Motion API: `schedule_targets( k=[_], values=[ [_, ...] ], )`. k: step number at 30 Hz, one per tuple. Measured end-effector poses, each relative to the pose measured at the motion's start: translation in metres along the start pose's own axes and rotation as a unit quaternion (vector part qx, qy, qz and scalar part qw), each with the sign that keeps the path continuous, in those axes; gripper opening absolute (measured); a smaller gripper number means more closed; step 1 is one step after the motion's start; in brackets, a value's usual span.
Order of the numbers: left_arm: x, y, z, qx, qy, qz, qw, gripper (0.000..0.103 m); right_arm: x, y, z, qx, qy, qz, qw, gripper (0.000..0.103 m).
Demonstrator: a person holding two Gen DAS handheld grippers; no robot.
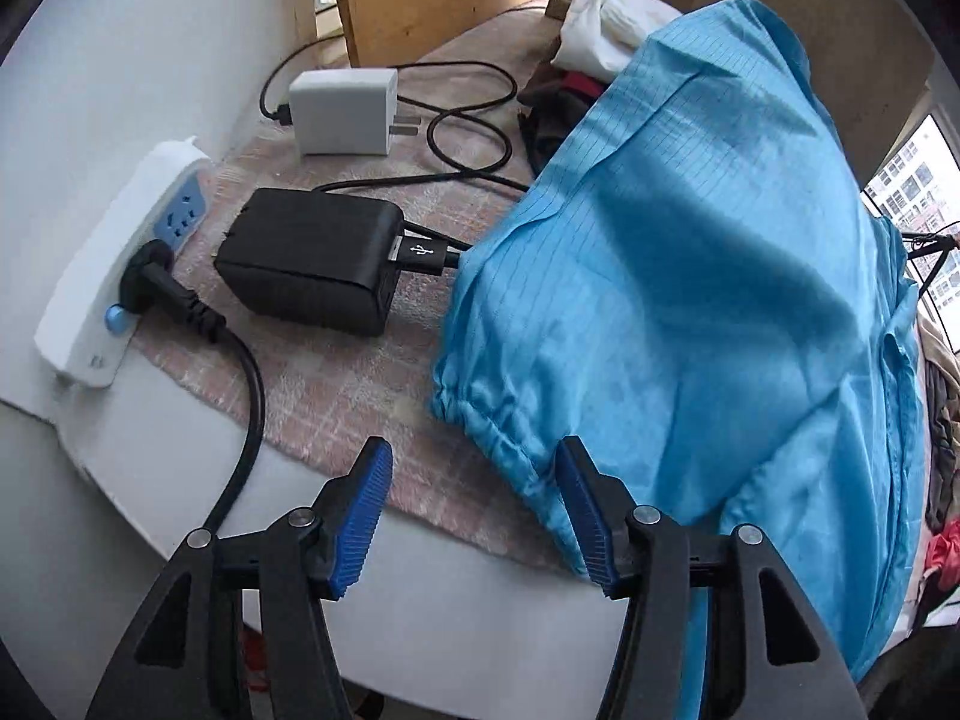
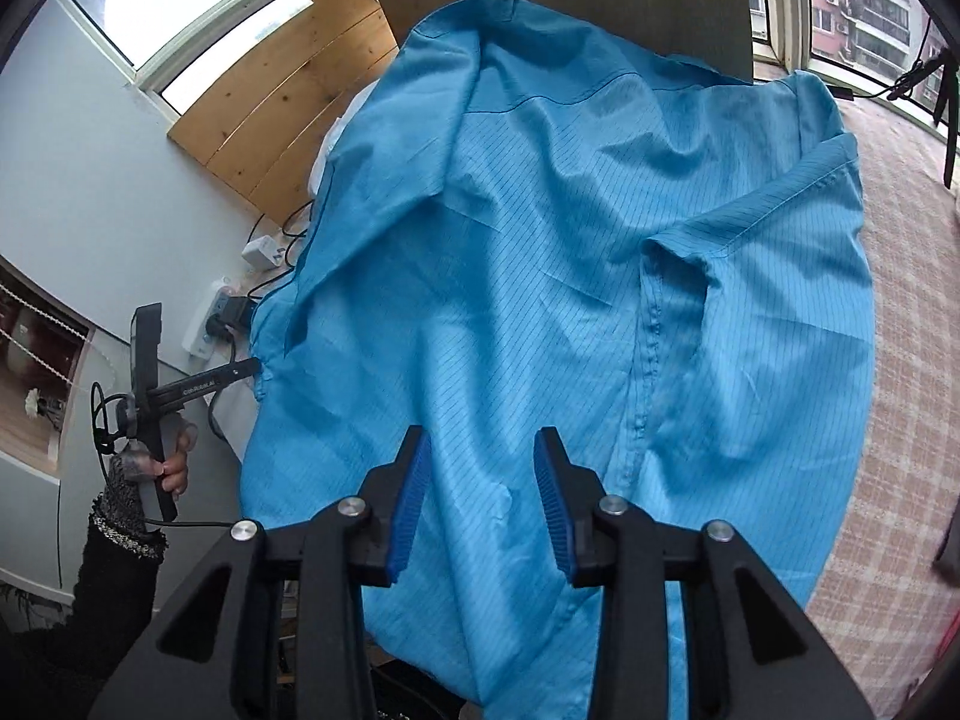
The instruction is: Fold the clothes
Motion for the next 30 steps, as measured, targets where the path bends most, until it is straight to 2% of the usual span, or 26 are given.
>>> schedule_targets(
  k=[2,3,4,5,6,8,11,14,16,19,21,23,25,28,30],
  values=[
    [0.002,0.007,0.003,0.011,-0.014,0.014,0.9997,0.058,0.009,-0.003,-0.012,0.007,-0.002,0.002,1.000,0.036],
    [0.004,0.009,0.004,0.015,-0.015,0.017,0.9996,0.054,0.014,-0.004,-0.020,0.007,-0.003,0.001,1.000,0.036],
    [0.005,0.011,0.006,0.020,-0.020,0.021,0.9994,0.044,0.021,-0.006,-0.026,0.007,-0.006,0.001,1.000,0.036],
    [0.005,0.012,0.007,0.025,-0.032,0.023,0.9989,0.018,0.029,-0.007,-0.033,0.007,-0.010,0.001,1.000,0.036],
    [0.003,0.013,0.008,0.029,-0.045,0.026,0.9982,0.009,0.039,-0.008,-0.038,0.008,-0.012,0.000,1.000,0.036],
    [-0.008,0.017,0.008,0.043,-0.052,0.048,0.9966,0.009,0.065,-0.012,-0.050,0.007,-0.014,-0.014,1.000,0.036],
    [-0.060,0.024,0.007,0.088,-0.030,0.127,0.9875,0.009,0.097,-0.017,-0.063,0.008,0.001,-0.034,0.999,0.036],
    [-0.130,0.030,0.006,0.145,-0.030,0.210,0.9665,0.009,0.100,-0.007,-0.063,0.028,0.028,-0.038,0.998,0.036],
    [-0.170,0.034,0.002,0.181,-0.021,0.261,0.9479,0.009,0.084,0.014,-0.059,0.032,0.023,-0.023,0.999,0.036],
    [-0.214,0.036,-0.002,0.216,-0.006,0.305,0.9275,0.009,0.049,0.059,-0.052,0.031,0.006,0.010,0.999,0.036],
    [-0.235,0.027,0.002,0.241,-0.007,0.327,0.9137,0.009,0.023,0.095,-0.047,0.031,-0.005,0.035,0.999,0.036],
    [-0.245,0.014,0.012,0.271,0.006,0.339,0.9007,0.009,0.002,0.133,-0.042,0.035,-0.009,0.055,0.998,0.042],
    [-0.247,0.004,0.023,0.291,0.021,0.344,0.8926,0.009,-0.006,0.171,-0.037,0.046,-0.003,0.066,0.997,0.050],
    [-0.251,-0.018,0.034,0.304,0.025,0.342,0.8889,0.009,-0.011,0.225,-0.028,0.067,0.000,0.082,0.994,0.050],
    [-0.254,-0.037,0.043,0.309,0.024,0.340,0.8879,0.009,0.005,0.255,-0.022,0.080,0.006,0.075,0.994,0.050]
  ],
)
Point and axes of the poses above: each gripper's, at about its wrist camera, not at the fingertips, and x roughly the way its jaws point, z to its right, y to its top, the point moved 2 cm from there along x, roughly the way its jaws point, and after that the axes turned 12 degrees about y, right-handed, at the moved point
